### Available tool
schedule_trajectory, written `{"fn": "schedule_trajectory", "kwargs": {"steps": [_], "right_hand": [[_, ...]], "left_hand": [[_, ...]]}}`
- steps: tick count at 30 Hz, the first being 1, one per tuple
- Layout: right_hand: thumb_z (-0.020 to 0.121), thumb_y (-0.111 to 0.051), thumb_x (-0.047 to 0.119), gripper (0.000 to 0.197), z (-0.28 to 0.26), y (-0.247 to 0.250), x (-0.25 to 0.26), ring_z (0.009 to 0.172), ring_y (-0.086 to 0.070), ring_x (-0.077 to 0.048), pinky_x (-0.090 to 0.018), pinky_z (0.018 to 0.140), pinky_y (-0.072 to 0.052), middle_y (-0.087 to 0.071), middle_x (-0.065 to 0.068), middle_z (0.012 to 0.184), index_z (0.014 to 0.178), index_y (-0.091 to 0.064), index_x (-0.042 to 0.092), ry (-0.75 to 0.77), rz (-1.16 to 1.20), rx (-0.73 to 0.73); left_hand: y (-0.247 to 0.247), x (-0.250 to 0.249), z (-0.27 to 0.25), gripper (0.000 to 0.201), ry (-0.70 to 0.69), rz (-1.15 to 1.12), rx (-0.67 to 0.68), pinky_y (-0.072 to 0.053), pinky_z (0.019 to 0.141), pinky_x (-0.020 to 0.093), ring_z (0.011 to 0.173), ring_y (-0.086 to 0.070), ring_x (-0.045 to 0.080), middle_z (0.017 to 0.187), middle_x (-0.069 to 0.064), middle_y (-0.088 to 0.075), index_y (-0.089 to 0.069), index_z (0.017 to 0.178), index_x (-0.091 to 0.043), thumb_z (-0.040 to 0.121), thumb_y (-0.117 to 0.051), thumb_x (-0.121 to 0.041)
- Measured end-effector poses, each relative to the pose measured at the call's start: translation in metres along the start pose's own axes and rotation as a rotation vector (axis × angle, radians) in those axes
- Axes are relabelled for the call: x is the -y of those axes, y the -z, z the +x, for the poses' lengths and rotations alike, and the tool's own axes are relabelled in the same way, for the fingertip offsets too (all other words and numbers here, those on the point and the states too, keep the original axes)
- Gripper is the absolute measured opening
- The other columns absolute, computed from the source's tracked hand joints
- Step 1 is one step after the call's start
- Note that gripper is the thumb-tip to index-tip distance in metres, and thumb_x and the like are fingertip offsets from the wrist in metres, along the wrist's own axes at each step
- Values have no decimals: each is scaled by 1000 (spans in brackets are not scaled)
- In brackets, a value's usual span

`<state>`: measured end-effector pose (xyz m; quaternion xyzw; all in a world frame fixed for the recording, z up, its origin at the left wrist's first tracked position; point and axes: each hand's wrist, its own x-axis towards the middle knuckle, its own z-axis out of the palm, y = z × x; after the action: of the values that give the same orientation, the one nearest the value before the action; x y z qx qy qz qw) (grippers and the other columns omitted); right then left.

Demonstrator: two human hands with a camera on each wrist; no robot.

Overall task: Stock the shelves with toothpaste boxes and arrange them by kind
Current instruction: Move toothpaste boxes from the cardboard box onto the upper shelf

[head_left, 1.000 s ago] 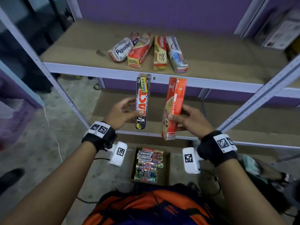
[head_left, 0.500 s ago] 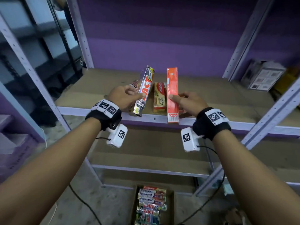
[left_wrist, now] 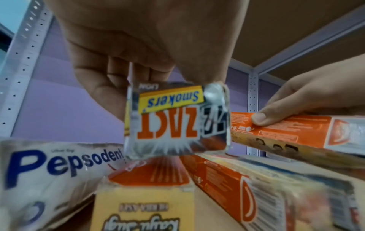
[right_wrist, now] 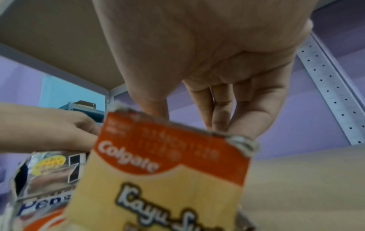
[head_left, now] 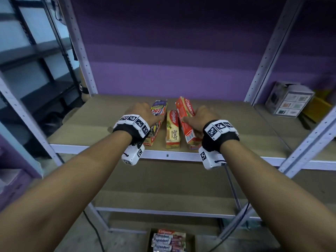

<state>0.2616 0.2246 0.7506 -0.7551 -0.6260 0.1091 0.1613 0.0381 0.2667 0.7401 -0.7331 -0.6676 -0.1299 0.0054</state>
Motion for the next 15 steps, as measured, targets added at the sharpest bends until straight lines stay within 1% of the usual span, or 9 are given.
{"fn": "schedule_trajectory", "kwargs": {"steps": [1,3,5,6,8,10,11,13,15], "right_hand": [[76,-67,65,49,2,-2,3,74,-66,-24,-29,64,-49,-70,-6,92,88,-64,18,3,-44,-19],[77,-67,63,54,7,-9,9,87,-66,-30,-32,68,-51,-68,-8,104,107,-64,18,10,-122,-49],[79,-66,61,60,13,-15,12,98,-66,-32,-38,78,-54,-65,-9,113,122,-57,20,38,-188,-75],[80,-65,60,61,15,-19,13,100,-66,-33,-40,81,-54,-64,-9,115,126,-53,21,55,-210,-85],[82,-64,60,63,19,-25,12,100,-65,-34,-41,82,-54,-62,-9,115,130,-48,23,72,-235,-99],[82,-62,62,64,22,-31,12,100,-64,-35,-41,81,-53,-59,-10,115,132,-48,25,71,-245,-98],[82,-61,62,65,23,-34,12,100,-63,-35,-41,81,-52,-58,-10,115,132,-48,25,70,-242,-97],[81,-60,64,66,25,-38,11,100,-63,-34,-40,79,-50,-56,-10,115,132,-47,25,75,-226,-95],[81,-60,65,66,26,-38,9,98,-63,-33,-38,74,-48,-56,-9,115,131,-47,25,77,-209,-91]], "left_hand": [[-1,-3,2,63,6,42,7,-39,52,26,60,-55,22,65,0,-51,-58,80,-16,72,-55,-78],[-3,-6,5,65,23,107,17,-38,51,26,58,-54,21,65,1,-51,-59,82,-14,75,-53,-78],[-7,-7,9,64,21,131,17,-38,51,26,56,-51,18,64,1,-51,-59,83,-13,77,-52,-77],[-9,-6,10,64,17,127,17,-38,51,25,55,-51,18,64,0,-51,-59,85,-13,78,-52,-76],[-12,-4,12,65,7,104,10,-44,53,26,59,-56,19,68,1,-55,-57,91,-12,79,-52,-76],[-14,-4,12,66,-13,85,-3,-54,61,32,69,-62,24,82,5,-60,-52,104,-14,81,-52,-75],[-15,-4,12,65,-29,83,-9,-57,65,35,73,-63,25,89,6,-61,-49,111,-15,82,-51,-74],[-17,-4,12,64,-53,88,-16,-57,67,35,77,-62,25,98,7,-60,-48,120,-19,84,-49,-72],[-20,-2,12,64,-60,86,-23,-56,69,36,81,-63,26,104,7,-60,-48,124,-21,85,-48,-71]]}}
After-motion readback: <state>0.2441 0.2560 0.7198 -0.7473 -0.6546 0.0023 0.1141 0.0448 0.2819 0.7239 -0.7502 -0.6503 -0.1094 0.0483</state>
